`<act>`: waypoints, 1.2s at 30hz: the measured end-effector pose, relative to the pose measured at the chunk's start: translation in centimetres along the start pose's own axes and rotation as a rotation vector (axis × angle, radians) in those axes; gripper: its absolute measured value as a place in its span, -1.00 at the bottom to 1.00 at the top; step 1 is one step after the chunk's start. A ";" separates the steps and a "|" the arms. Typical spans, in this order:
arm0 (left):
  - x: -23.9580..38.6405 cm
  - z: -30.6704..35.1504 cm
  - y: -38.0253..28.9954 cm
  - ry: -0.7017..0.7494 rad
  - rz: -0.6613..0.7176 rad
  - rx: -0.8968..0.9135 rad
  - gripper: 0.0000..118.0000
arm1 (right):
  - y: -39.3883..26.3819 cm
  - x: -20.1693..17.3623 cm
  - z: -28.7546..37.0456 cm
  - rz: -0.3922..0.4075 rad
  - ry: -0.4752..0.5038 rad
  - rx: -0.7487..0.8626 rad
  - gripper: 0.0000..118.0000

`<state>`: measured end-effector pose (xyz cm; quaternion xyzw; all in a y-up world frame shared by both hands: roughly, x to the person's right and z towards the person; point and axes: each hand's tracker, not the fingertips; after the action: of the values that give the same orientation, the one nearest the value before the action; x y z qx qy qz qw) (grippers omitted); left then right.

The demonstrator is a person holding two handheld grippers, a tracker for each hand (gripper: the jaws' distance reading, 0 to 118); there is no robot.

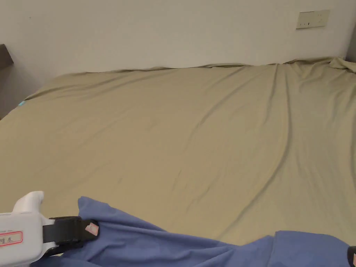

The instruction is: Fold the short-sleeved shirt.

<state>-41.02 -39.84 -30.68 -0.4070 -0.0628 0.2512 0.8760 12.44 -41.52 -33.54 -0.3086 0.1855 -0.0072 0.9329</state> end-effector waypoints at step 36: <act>11.7 -24.9 -13.7 -0.373 0.077 -0.370 -1.00 | -2.3 1.4 1.2 -0.021 -0.005 -0.037 -0.95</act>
<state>-17.72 -58.48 -38.01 -0.5091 -0.2527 0.3392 0.7496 14.39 -42.86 -31.76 -0.3278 0.1800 -0.0128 0.9273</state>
